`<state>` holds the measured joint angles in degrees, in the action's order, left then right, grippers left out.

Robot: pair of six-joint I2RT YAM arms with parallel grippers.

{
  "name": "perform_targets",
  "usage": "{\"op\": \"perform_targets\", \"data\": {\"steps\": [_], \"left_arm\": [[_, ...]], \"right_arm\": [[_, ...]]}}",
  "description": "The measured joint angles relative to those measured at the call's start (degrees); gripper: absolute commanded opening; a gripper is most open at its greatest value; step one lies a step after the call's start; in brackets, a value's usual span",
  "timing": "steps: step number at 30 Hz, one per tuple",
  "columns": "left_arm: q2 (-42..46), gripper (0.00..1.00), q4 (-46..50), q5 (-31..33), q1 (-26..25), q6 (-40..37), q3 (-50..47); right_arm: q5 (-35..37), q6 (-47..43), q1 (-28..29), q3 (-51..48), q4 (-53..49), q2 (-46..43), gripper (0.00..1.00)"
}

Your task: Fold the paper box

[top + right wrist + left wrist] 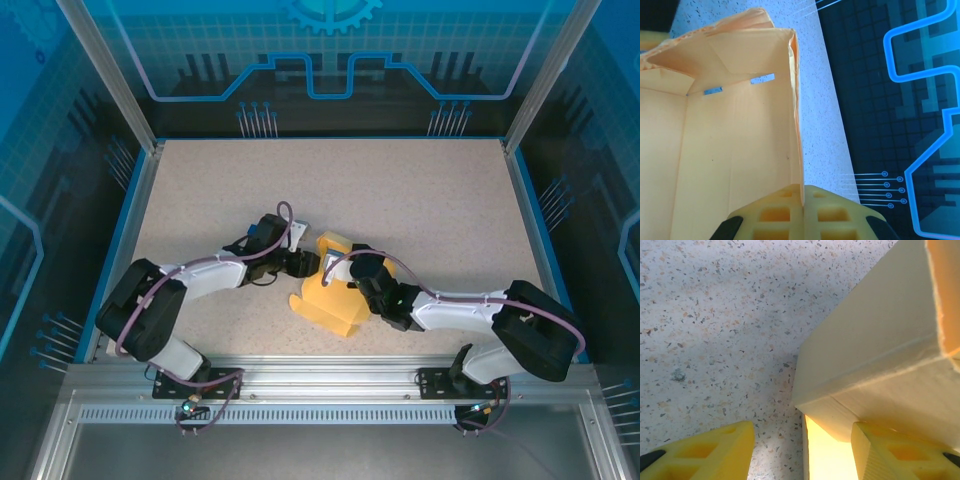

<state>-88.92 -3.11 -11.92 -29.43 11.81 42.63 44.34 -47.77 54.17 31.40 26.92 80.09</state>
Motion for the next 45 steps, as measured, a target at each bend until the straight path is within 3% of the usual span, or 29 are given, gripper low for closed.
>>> {"op": "perform_targets", "data": {"steps": [20, 45], "left_arm": [[-2.6, 0.59, -13.4, -0.4, 0.3, -7.5, -2.4], [-6.7, 0.75, -24.8, -6.6, 2.7, -10.7, -5.2]], "right_arm": [[-0.8, 1.4, -1.2, 0.2, -2.0, 0.8, 0.00], [-1.5, 1.5, -2.1, 0.2, -2.6, 0.8, 0.00]]}}
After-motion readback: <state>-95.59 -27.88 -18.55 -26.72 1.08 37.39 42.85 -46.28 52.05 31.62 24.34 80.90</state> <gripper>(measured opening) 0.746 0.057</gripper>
